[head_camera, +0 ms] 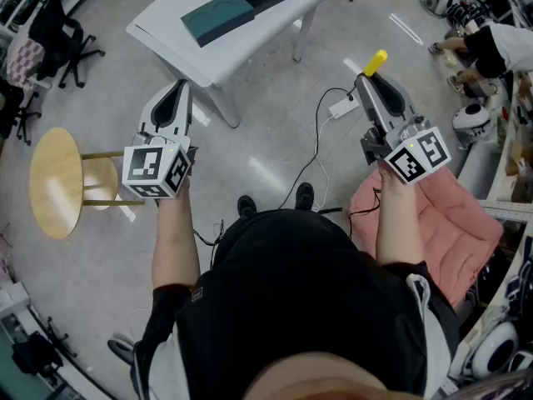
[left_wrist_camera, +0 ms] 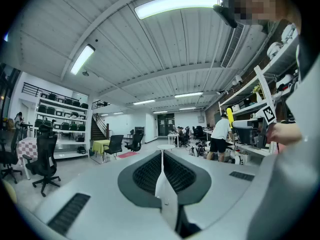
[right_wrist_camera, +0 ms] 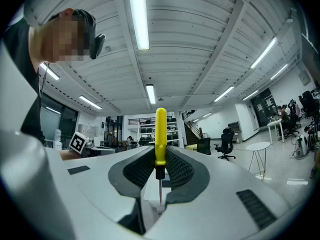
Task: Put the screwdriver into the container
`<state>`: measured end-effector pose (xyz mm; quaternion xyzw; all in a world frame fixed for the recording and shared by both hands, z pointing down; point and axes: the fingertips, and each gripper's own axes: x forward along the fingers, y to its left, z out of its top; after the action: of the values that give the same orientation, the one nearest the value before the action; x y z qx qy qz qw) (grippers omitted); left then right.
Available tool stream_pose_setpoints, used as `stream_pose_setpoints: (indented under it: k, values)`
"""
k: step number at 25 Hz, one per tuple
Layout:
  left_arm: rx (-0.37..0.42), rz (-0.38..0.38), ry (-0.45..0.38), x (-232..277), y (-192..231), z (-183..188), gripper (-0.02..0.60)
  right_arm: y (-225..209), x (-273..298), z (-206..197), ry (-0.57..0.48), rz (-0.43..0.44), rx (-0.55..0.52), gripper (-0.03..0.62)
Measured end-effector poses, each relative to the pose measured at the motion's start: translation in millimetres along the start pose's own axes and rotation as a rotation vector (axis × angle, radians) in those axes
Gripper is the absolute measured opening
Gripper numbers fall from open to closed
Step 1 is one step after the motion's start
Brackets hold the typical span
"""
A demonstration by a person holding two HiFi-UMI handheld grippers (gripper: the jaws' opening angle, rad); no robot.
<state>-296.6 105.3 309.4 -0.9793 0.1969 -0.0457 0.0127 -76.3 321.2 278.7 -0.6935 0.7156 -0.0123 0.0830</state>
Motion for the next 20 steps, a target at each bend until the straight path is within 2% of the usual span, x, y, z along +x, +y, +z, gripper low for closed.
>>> stream_pose_setpoints:
  k: [20]
  values:
    - [-0.023, -0.076, -0.018, -74, 75, -27, 0.025, 123, 41, -18, -0.034, -0.025, 0.024, 0.086]
